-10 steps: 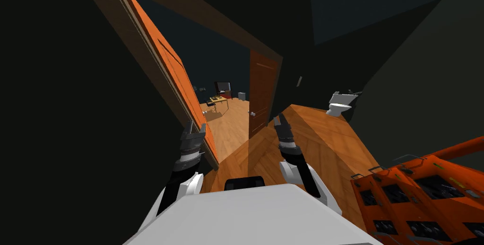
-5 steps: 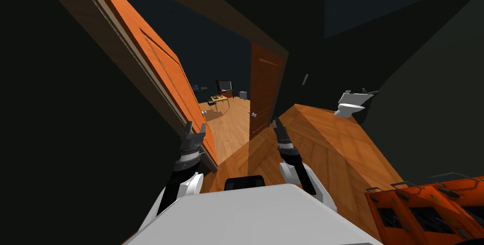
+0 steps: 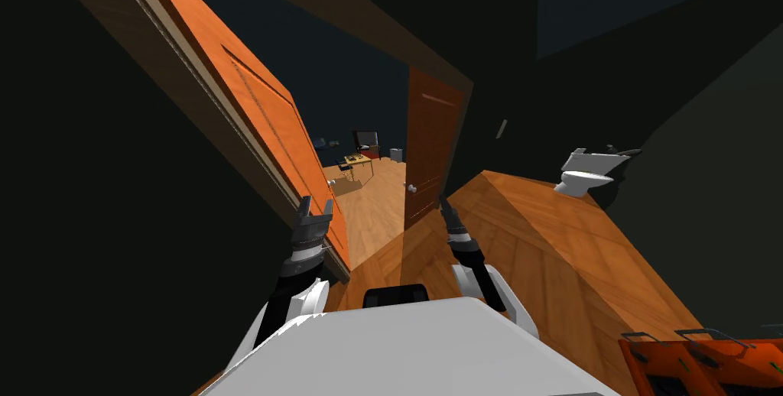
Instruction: Push the door open
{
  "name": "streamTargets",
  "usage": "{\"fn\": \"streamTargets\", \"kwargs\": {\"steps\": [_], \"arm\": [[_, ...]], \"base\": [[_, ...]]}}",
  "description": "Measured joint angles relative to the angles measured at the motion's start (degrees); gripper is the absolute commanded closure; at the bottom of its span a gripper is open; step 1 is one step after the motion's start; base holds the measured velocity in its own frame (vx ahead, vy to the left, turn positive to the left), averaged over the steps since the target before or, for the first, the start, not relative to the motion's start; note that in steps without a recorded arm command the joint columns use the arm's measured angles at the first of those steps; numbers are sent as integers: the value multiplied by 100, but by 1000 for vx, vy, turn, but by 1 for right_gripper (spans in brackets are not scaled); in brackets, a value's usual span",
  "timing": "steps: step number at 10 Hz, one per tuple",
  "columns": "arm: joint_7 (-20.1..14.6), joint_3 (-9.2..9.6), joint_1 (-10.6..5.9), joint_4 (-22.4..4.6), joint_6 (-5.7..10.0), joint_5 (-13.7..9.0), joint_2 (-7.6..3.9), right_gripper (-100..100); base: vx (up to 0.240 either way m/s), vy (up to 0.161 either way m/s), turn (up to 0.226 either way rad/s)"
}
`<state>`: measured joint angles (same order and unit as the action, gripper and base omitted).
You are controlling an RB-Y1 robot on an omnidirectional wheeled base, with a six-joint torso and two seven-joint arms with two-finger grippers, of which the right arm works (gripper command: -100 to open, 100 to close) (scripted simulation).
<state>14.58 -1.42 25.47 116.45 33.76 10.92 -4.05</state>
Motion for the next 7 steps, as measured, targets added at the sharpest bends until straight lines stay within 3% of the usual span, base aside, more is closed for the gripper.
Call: {"fn": "streamTargets", "kwargs": {"steps": [7], "arm": [[853,-188,-92,-962,346,487,-26,-100]], "base": [[89,-83,85]]}}
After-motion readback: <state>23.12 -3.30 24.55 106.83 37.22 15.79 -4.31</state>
